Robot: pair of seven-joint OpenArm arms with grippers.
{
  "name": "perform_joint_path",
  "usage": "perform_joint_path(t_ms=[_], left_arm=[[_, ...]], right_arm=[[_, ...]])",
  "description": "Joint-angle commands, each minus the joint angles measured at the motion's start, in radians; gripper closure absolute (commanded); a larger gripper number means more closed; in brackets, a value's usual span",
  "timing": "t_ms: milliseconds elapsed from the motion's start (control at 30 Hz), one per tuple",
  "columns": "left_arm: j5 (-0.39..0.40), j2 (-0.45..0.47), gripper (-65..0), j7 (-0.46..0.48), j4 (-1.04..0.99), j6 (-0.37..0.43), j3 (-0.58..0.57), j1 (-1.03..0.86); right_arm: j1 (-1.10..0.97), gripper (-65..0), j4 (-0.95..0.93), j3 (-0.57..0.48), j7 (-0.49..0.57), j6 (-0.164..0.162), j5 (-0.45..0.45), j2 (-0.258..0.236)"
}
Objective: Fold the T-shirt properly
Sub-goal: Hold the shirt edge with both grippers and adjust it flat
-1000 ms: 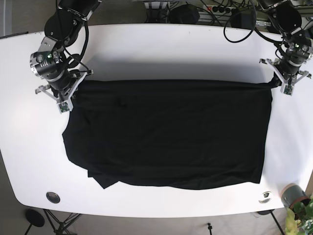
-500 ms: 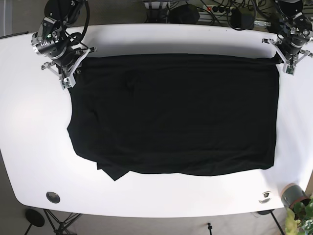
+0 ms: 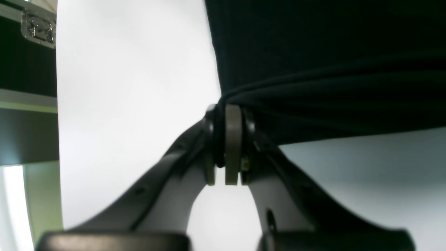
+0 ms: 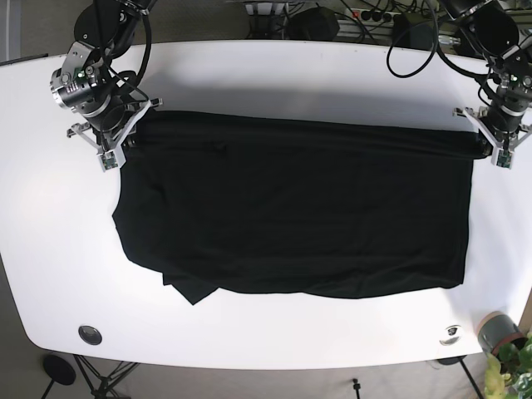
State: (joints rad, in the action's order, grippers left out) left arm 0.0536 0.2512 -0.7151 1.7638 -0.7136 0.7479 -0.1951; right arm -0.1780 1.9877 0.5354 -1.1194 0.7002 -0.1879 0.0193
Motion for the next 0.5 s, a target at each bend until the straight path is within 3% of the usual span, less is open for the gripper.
perform_joint_path(t_ms=[0,467], left_arm=[[-0.002,0.021,0.0,0.021,-0.006,0.015,0.008,0.05],[-0.001,0.092,0.0,0.028,-0.27,0.015,-0.11,0.242]], right_arm=[[0.027,-2.1,0.0,-0.001,0.015,-0.002,0.003,-0.011],[0.183,-2.7,-0.159,-0.002,0.017,-0.002,0.001,-0.038]])
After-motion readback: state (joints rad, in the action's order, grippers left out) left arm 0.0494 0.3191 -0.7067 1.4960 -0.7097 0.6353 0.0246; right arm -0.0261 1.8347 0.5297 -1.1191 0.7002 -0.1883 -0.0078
